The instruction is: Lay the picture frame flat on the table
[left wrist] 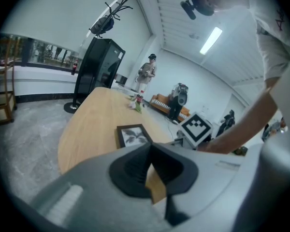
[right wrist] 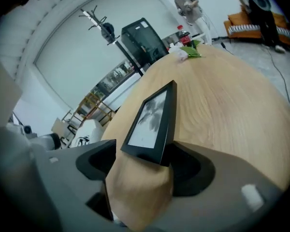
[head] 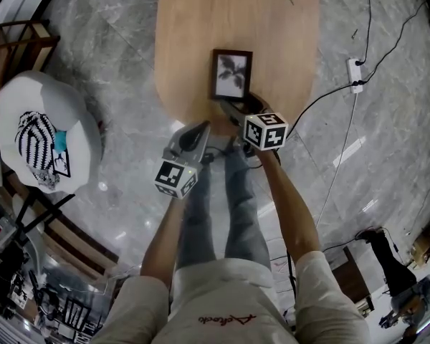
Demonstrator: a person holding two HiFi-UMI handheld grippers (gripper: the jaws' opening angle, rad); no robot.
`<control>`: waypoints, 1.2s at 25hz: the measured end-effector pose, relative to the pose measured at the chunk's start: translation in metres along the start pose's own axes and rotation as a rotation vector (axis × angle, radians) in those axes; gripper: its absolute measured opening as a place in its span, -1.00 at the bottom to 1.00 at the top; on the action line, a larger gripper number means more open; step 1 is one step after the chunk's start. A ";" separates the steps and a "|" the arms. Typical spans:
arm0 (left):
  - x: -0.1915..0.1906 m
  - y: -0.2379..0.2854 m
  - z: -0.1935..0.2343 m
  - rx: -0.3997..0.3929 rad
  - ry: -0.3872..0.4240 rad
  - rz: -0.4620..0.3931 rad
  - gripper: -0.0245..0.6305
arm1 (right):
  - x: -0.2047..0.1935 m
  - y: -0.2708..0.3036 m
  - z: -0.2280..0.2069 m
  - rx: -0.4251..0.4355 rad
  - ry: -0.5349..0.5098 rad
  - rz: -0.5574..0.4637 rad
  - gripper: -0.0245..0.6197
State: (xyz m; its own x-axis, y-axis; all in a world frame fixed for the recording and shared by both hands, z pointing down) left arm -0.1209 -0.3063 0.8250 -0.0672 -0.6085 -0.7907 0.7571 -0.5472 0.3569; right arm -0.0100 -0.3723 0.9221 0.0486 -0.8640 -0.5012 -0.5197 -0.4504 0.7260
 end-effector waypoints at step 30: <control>0.043 -0.005 -0.029 -0.026 0.080 -0.005 -0.93 | -0.002 -0.070 0.017 -0.220 -0.355 -0.088 -0.91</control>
State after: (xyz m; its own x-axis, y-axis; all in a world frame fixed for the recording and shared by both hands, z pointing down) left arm -0.1084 -0.3136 0.7748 -0.0195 -0.5573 -0.8301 0.7733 -0.5346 0.3408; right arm 0.0117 -0.3350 0.8643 -0.2323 -0.7059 -0.6692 -0.3305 -0.5898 0.7368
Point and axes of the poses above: the fingertips, and each gripper's own axes: y forward along the fingers, z to its left, x out of its top, the point moved 4 cm from there along -y, backward along the fingers, and after that the axes turned 10 degrees about -x, right-handed, at the moved point
